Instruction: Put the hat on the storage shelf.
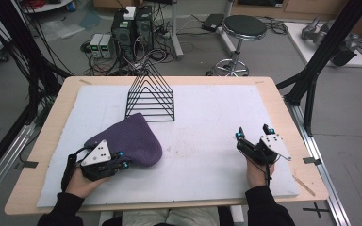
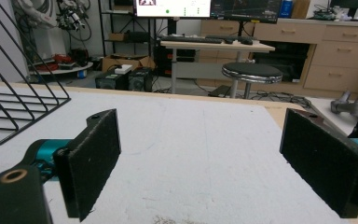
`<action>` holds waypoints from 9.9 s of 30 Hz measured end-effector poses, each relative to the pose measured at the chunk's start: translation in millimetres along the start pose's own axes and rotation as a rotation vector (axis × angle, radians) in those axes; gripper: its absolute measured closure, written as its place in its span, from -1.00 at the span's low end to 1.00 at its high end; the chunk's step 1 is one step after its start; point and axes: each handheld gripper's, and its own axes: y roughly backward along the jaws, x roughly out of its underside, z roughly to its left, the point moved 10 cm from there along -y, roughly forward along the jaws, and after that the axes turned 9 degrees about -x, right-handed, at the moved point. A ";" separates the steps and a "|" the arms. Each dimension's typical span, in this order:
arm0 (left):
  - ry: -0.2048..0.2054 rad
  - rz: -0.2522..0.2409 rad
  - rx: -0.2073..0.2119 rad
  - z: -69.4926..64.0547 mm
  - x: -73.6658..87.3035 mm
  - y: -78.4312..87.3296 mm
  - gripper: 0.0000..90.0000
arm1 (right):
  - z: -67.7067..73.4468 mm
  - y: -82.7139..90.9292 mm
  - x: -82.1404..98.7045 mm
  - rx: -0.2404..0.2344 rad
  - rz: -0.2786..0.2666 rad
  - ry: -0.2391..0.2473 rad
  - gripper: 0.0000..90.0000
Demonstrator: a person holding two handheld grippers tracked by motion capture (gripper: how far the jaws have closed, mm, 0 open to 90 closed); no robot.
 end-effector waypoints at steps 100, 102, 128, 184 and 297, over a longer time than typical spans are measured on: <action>0.048 -0.528 0.122 12.7 -197.6 38.1 0.72 | 202.7 -26.7 -25.3 -1.011 0.155 0.115 0.52; 0.046 -0.526 0.095 18.3 -194.5 40.1 0.72 | 208.8 -27.8 -26.7 -1.009 0.175 0.138 0.72; 0.108 -0.526 -0.152 106.3 -191.5 47.3 0.77 | 214.7 -57.2 -73.9 -0.907 0.258 0.085 0.80; 0.140 -0.554 -0.487 218.3 -272.0 32.2 0.79 | 200.9 -167.0 -189.0 -0.613 0.067 0.030 0.79; 0.376 -0.371 -0.360 187.3 -131.1 -43.0 -0.35 | 172.0 -174.3 -52.0 -0.433 0.355 -0.065 -0.58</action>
